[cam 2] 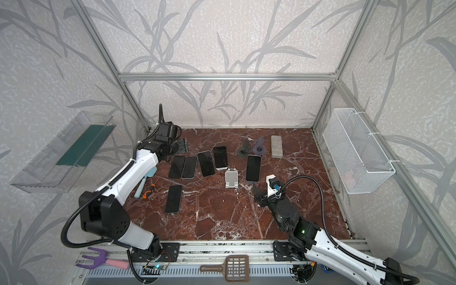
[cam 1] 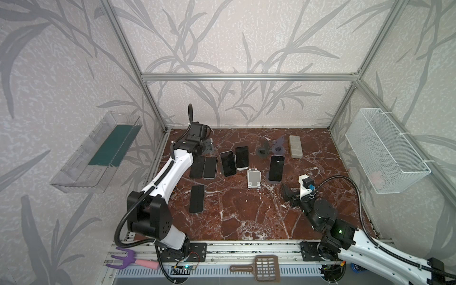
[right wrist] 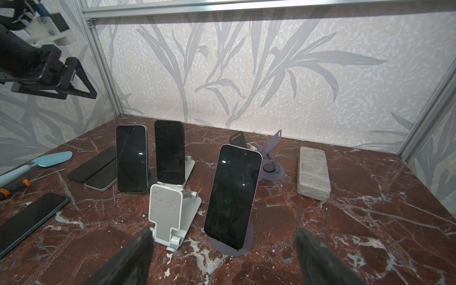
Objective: Remove the phone from the phone stand
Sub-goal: Place the phone at the middle-left of the table, then remove the phone from the phone stand.
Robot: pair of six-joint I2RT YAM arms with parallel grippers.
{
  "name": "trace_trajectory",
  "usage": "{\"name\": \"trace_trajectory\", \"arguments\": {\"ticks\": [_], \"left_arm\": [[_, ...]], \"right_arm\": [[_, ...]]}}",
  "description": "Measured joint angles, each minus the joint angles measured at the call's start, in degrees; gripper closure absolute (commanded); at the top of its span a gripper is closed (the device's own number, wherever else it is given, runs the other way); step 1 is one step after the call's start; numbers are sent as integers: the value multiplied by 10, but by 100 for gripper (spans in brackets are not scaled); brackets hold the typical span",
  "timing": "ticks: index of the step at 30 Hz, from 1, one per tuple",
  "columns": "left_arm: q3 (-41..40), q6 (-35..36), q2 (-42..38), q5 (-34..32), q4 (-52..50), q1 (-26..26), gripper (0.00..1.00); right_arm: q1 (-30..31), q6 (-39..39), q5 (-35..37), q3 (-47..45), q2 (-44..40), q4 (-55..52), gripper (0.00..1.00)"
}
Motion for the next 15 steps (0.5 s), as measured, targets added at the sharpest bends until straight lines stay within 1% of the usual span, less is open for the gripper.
{"name": "trace_trajectory", "arguments": {"ticks": [3, 5, 9, 13, 15], "left_arm": [[-86, -24, -59, -4, 75, -37, 20], [-129, -34, -93, -21, 120, -79, 21], [-153, -51, -132, -65, 180, -145, 21], [-153, -66, -146, -125, 210, -181, 24], [-153, -70, -145, -172, 217, -205, 24]], "right_arm": [[0, 2, 1, -14, -3, 14, 11], [0, 2, 1, -20, 1, 19, 11], [0, 3, 2, -20, 16, 29, 11], [0, 5, 7, -22, 24, 42, 11], [0, 11, 6, -24, 25, 49, 11]]}}
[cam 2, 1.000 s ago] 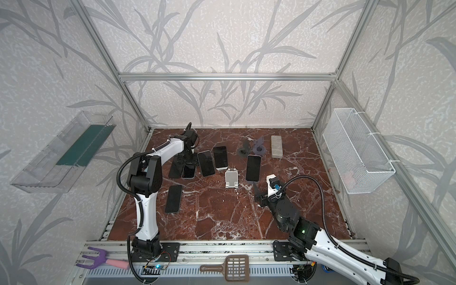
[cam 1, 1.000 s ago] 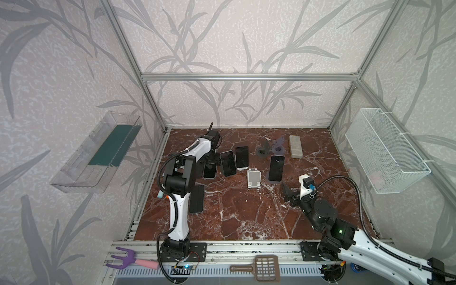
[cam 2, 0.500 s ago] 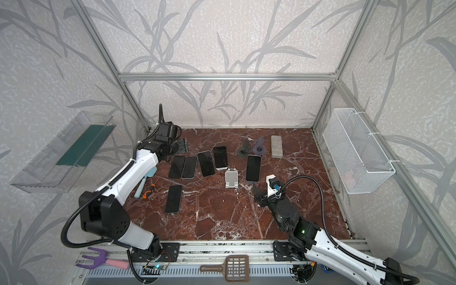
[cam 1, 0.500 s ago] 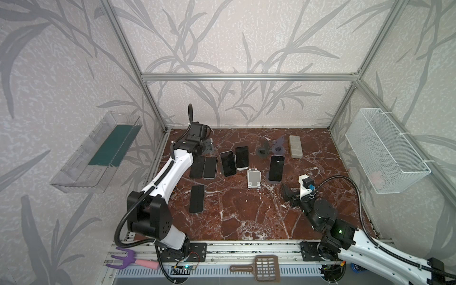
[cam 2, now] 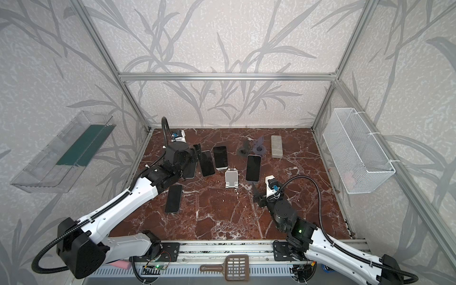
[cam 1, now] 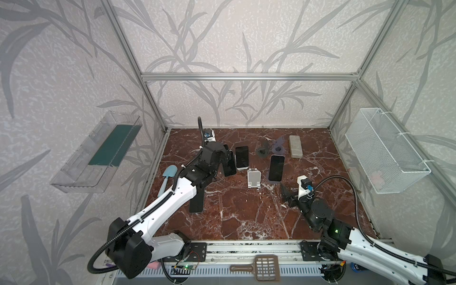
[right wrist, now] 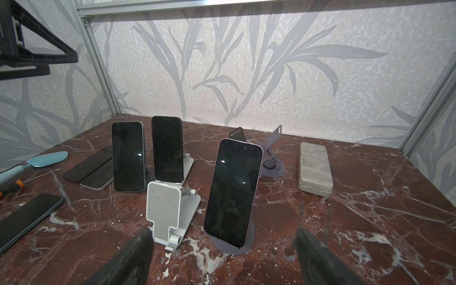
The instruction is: Remove the phone from the phone stand
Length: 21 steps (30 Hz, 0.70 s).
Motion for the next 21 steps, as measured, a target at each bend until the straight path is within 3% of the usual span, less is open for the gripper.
{"name": "trace_trajectory", "arguments": {"ticks": [4, 11, 18, 21], "left_arm": [[14, -9, 18, -77, -7, -49, 23], [156, -96, 130, -161, -137, -80, 19], [313, -147, 261, -155, -296, -80, 9], [323, -148, 283, -141, -330, -80, 6]], "right_arm": [[0, 11, -3, -1, 2, 3, 9], [0, 24, 0, -2, 18, 11, 4], [0, 26, 2, -2, 21, 11, 3], [0, 26, 2, -2, 21, 11, 2]]}}
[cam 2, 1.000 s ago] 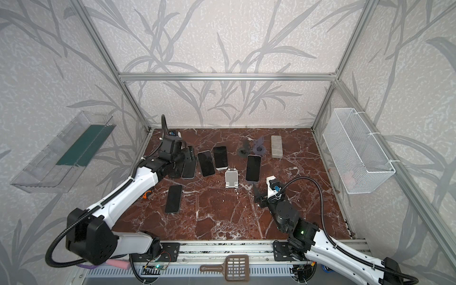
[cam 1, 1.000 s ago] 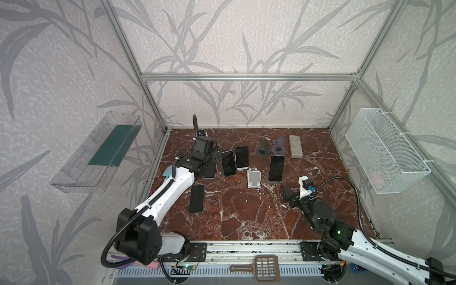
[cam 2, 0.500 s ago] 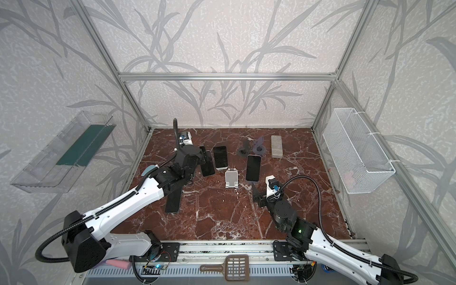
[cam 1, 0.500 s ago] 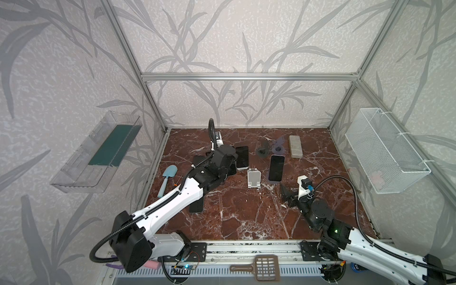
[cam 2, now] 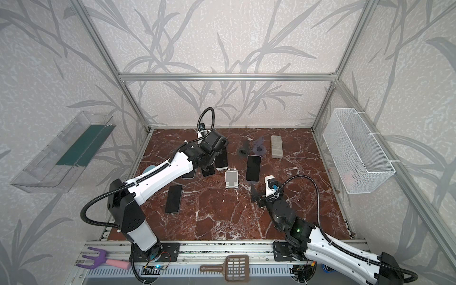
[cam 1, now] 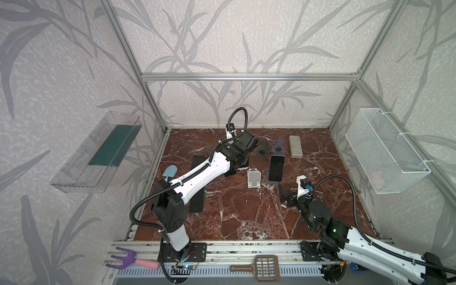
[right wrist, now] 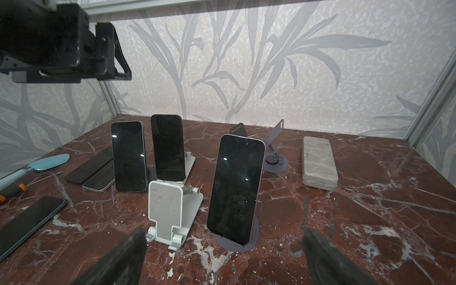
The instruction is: Remove the phone from the phone stand
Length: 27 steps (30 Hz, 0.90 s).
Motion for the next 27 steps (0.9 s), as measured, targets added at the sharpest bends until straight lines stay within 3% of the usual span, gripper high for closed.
{"name": "trace_trajectory", "arguments": {"ticks": [1, 15, 27], "left_arm": [[0, -1, 3, 4, -9, 0, 1], [-101, 0, 2, 82, 22, 21, 3], [-104, 2, 2, 114, 42, 52, 4]], "right_arm": [[0, 0, 0, 0, 0, 0, 2], [0, 0, -3, 0, 17, 0, 1], [0, -1, -13, 0, 20, 0, 1]]}}
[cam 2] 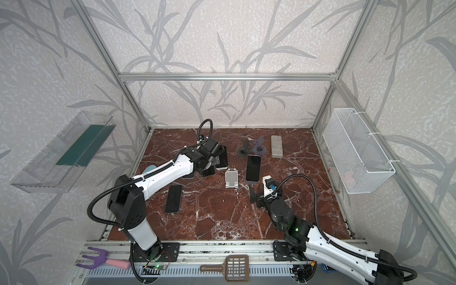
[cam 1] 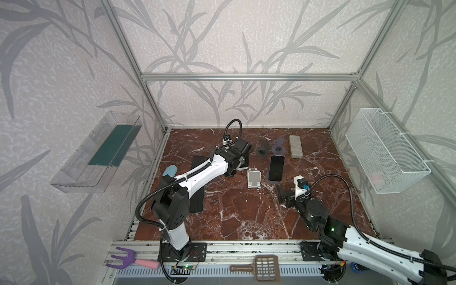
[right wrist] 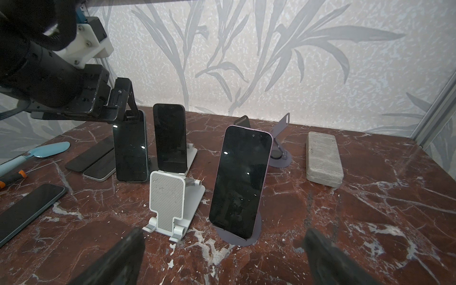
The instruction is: Remove the phone from the phone stand
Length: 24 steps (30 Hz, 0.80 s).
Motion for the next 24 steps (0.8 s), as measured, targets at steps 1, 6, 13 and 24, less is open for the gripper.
{"name": "trace_trajectory", "arguments": {"ticks": [1, 6, 13, 24], "left_arm": [[0, 0, 0, 2, 1, 3, 5], [-1, 0, 2, 16, 12, 15, 6], [-2, 7, 19, 31, 23, 21, 6], [-7, 16, 34, 40, 44, 30, 10]], "right_arm": [[0, 0, 0, 0, 0, 0, 1], [0, 0, -2, 0, 1, 0, 1], [0, 0, -5, 0, 3, 0, 1], [0, 0, -5, 0, 10, 0, 1]]}}
